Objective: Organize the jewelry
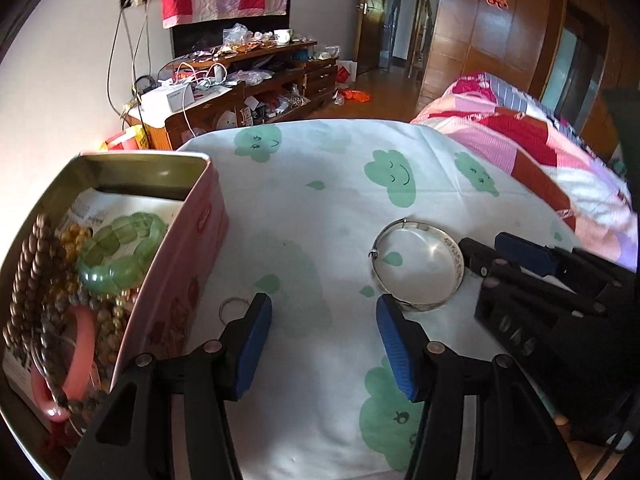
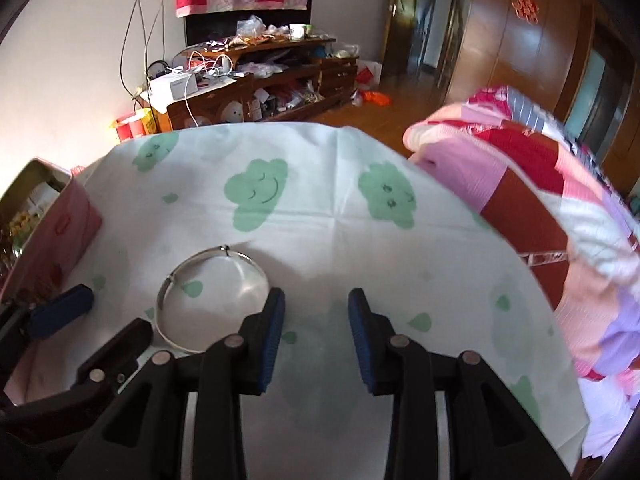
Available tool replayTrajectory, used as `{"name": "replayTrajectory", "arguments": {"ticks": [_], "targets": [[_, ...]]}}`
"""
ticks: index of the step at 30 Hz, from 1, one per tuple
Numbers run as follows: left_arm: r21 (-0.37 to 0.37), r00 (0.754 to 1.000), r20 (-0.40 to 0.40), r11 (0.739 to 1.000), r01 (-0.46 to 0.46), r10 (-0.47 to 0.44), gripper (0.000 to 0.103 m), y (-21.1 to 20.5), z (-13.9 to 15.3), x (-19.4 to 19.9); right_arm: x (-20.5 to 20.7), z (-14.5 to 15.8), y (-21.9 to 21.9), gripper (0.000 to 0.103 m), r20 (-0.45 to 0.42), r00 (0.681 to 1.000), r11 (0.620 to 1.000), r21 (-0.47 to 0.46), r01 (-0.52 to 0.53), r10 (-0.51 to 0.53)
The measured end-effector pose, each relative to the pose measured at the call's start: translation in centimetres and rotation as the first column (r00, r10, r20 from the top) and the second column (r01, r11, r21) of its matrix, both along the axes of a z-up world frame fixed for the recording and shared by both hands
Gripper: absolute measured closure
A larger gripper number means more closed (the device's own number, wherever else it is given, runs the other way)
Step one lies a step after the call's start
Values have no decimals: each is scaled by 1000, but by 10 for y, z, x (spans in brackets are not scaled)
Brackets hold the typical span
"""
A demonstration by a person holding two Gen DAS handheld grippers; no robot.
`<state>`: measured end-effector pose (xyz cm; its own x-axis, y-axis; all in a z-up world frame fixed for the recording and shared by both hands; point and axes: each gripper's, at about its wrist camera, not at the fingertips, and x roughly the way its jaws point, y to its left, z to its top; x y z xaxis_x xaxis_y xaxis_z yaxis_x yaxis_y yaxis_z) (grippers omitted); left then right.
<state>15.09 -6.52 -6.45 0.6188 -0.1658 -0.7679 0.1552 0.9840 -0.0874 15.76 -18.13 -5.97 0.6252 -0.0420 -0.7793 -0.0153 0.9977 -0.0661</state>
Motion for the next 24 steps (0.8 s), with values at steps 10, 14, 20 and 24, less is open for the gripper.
{"name": "replayTrajectory", "arguments": {"ticks": [10,14,20,24], "targets": [[-38,998,1,998,-55,55,48,9,1,-13,12,-4,6,65,-16,994,992,69,-109,111],[-47,998,2,997,-67,67,48,8,1,-13,10,-4,5,47,-17,997,996,-35,-78,77],[-67,997,-2,995,-71,71,47,7,1,-6,3,0,-20,47,-9,997,980,-185,74,-77],[-63,998,-1,996,-70,70,48,6,1,-3,1,5,-33,47,-18,993,981,-157,114,-119]]}}
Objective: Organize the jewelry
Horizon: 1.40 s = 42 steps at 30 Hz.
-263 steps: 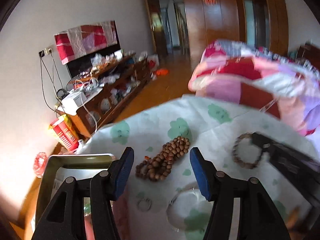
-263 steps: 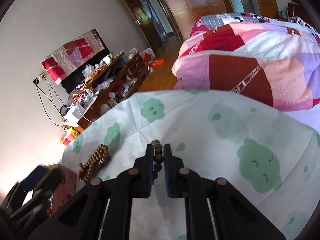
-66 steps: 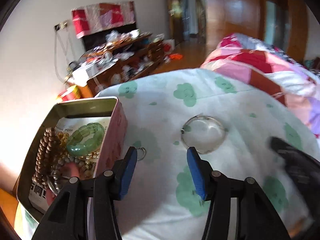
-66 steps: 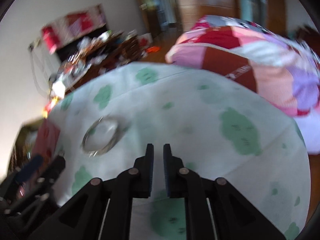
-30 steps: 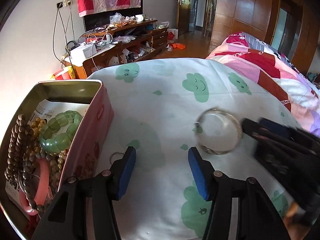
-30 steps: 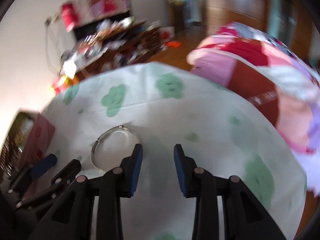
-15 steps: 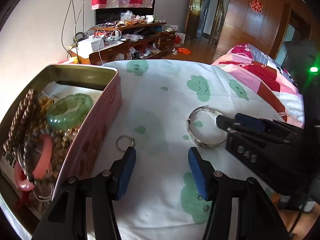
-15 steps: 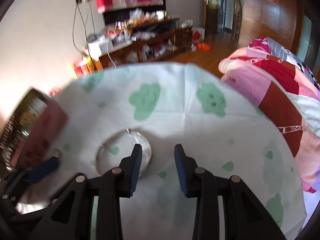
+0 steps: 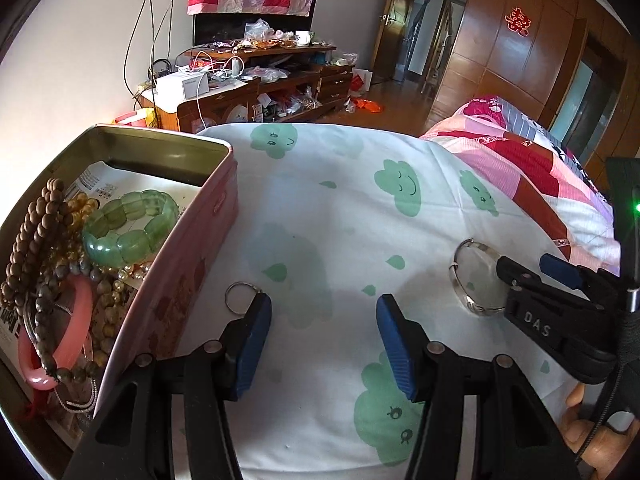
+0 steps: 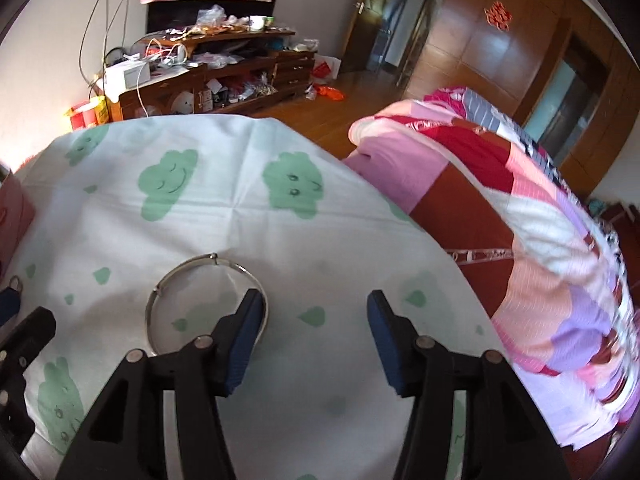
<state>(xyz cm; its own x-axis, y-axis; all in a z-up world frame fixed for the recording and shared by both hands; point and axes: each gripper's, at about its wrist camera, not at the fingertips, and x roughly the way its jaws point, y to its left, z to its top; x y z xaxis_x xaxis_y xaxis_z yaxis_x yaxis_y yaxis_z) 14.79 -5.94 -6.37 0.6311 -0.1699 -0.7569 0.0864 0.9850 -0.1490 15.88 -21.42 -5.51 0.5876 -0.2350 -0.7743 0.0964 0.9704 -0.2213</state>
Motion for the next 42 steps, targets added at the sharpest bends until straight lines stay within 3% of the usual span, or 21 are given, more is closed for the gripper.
{"name": "replayTrajectory", "arguments": {"ticks": [2,5,8,11,13,15,20,23,27,29,33,36,40,42], "targets": [[26,1000,4,999,-25,25,48,-1,1,-5,1,1,-4,44,-1,1000,1000,17,3,-3],[9,999,39,1000,-4,4,48,-3,5,-12,2,2,-6,44,-1,1000,999,33,6,-6],[83,997,73,997,7,-13,47,-11,9,-8,3,1,-10,44,-2,1000,998,63,14,-14],[150,999,39,989,-21,15,47,-12,3,4,2,0,-13,44,-3,1000,995,97,21,-21],[175,1000,-7,984,-21,23,47,-14,-4,11,2,0,-13,44,-3,1000,994,104,21,-21],[175,1000,-3,984,-28,29,47,-13,-3,14,2,0,-14,44,-2,1000,994,107,22,-22],[143,1000,-16,990,-14,16,47,-10,-3,15,2,-1,-16,44,-2,1000,993,119,25,-25],[53,995,-20,994,95,-94,46,-11,-1,0,1,-1,-16,44,-1,1000,993,116,29,-29],[-83,963,-2,959,269,-270,46,-16,0,-17,1,-2,-18,42,-1,999,993,111,33,-34],[-103,956,11,950,294,-294,47,-18,5,-19,0,-2,-19,42,0,999,992,117,34,-34],[-1,947,74,950,313,-312,45,-24,18,-26,0,-1,-22,41,1,999,991,133,35,-35],[124,962,61,958,258,-267,45,-31,11,-22,0,-2,-22,41,1,999,990,137,35,-35],[121,981,-12,973,194,-194,45,-20,-4,-7,0,-1,-23,41,2,999,990,136,35,-36],[111,983,-7,977,184,-184,49,-17,-5,-7,0,-1,-24,41,4,999,990,139,37,-37]]}}
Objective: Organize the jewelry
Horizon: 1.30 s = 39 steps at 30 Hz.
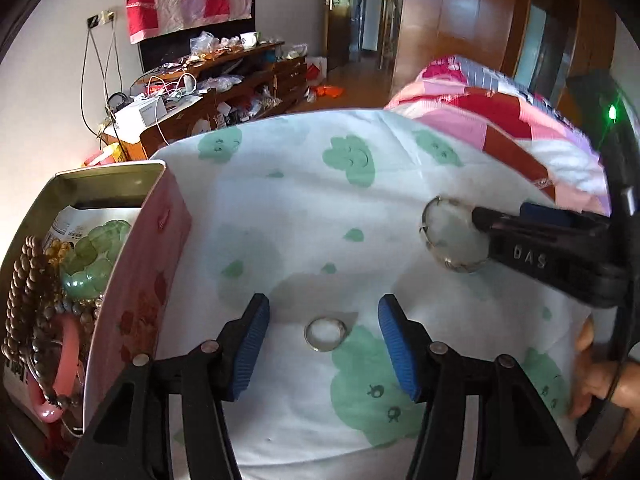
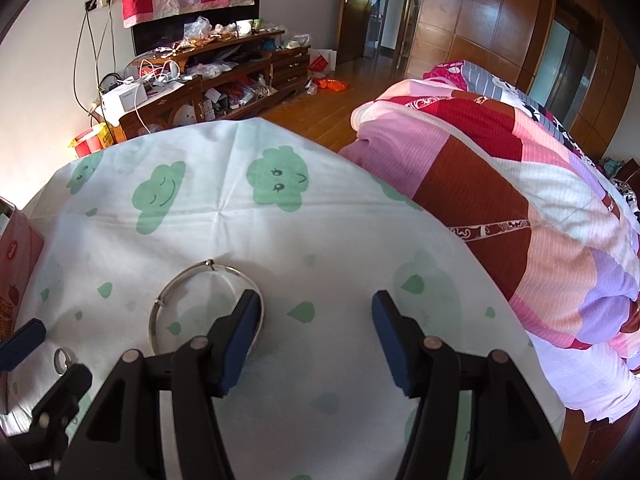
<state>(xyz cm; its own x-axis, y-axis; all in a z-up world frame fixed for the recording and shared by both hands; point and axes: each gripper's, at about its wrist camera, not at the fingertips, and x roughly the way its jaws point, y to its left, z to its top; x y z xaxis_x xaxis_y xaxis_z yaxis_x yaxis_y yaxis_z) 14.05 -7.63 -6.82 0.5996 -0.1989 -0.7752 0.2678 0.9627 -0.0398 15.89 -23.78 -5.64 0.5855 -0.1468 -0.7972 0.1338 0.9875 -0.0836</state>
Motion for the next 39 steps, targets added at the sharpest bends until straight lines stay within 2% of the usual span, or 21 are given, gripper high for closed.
{"name": "replayTrajectory", "arguments": {"ticks": [3,7,9,12,18,21,24,28,31,33,39], "targets": [[34,1000,9,999,-12,11,55,-3,-1,-2,0,0,0,41,1,1000,1000,-5,-1,1],[16,1000,9,1000,-8,8,67,-1,0,-1,0,0,2,41,1,1000,1000,-3,0,0],[5,1000,9,1000,3,-3,84,-1,0,-2,1,-1,2,40,3,1000,1000,4,1,-1],[0,1000,8,1000,30,-30,91,-3,1,-4,1,0,5,38,4,1000,1000,1,-1,1],[-47,1000,-5,999,24,-24,97,4,2,-2,1,0,7,36,8,1000,1000,12,0,0],[-111,999,-22,993,35,-37,97,11,2,-2,0,1,7,35,17,1000,1000,21,2,-2],[-71,999,-19,996,48,-49,96,5,4,-6,-1,4,0,35,33,999,996,94,0,-4],[-9,997,-3,997,77,-77,90,-3,7,-13,-1,5,-4,35,38,999,993,116,12,-16],[-2,997,7,997,75,-75,77,0,9,-16,-1,6,-6,35,41,999,993,119,17,-22],[-4,998,14,998,66,-66,56,4,9,-17,-1,6,-7,35,44,999,992,125,21,-26],[22,998,7,997,70,-70,54,2,2,-19,-4,8,-10,35,54,998,990,136,28,-36]]}}
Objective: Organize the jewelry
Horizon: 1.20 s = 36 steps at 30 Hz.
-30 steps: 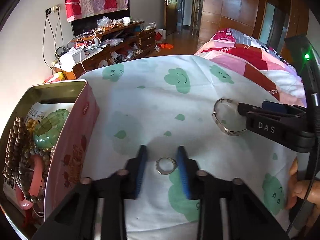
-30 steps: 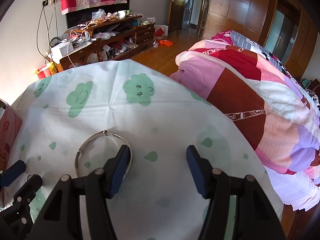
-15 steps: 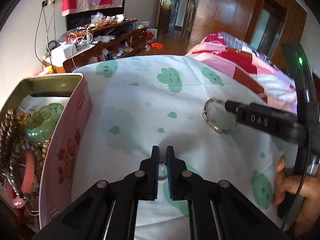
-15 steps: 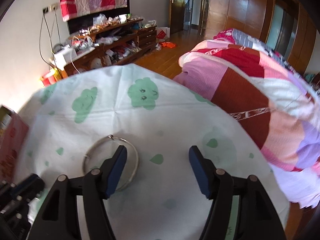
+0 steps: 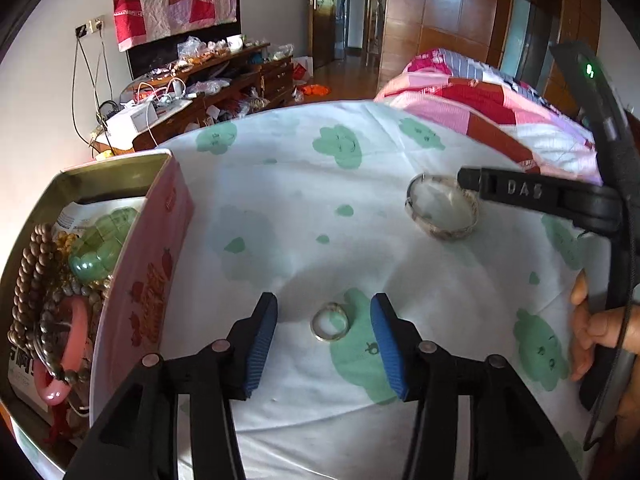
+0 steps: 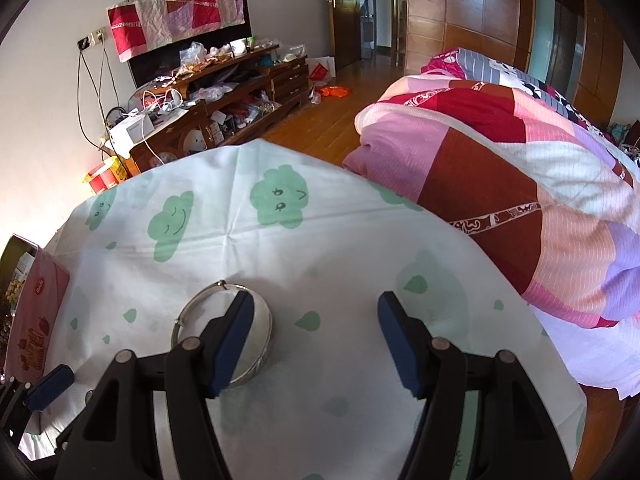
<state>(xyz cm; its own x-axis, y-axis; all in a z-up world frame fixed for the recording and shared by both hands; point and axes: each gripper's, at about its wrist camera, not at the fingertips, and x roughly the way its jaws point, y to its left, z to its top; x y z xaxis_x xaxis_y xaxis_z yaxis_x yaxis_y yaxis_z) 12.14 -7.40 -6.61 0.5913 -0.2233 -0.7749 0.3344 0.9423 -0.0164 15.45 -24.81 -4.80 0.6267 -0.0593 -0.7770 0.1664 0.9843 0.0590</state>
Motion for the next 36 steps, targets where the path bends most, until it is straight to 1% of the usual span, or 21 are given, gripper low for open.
{"name": "replayTrajectory", "arguments": {"ticks": [4,7,9,10,11,12,23,28,36], "targets": [[7,1000,0,1000,10,-10,54,-2,-1,0,-2,-1,1,35,-2,1000,1000,-13,2,-2],[5,1000,3,1000,3,-3,64,-4,-1,-2,-3,-2,1,35,-4,1000,1000,-11,-1,1],[10,1000,7,1000,15,-15,73,-8,-1,-4,-4,-2,0,35,-5,1000,1000,-10,0,0],[14,1000,10,1000,21,-22,76,-10,0,-4,-4,-3,0,35,-7,1000,1000,-10,1,-1],[16,999,11,999,33,-33,83,-11,0,-5,-5,-3,0,35,-8,1000,1000,-11,3,-3],[22,999,14,999,41,-41,84,-14,0,-6,-5,-4,1,35,-10,1000,1000,-13,3,-3],[4,999,7,999,39,-39,84,-8,1,-3,-7,-5,3,35,-8,1000,1000,-22,4,-4],[-55,1000,-9,998,14,-15,84,-3,2,8,-12,-7,4,35,-3,1000,999,-32,9,-9],[-68,1000,-14,997,-21,20,84,-4,2,27,-14,-9,9,35,-6,1000,998,-59,9,-9]]}}
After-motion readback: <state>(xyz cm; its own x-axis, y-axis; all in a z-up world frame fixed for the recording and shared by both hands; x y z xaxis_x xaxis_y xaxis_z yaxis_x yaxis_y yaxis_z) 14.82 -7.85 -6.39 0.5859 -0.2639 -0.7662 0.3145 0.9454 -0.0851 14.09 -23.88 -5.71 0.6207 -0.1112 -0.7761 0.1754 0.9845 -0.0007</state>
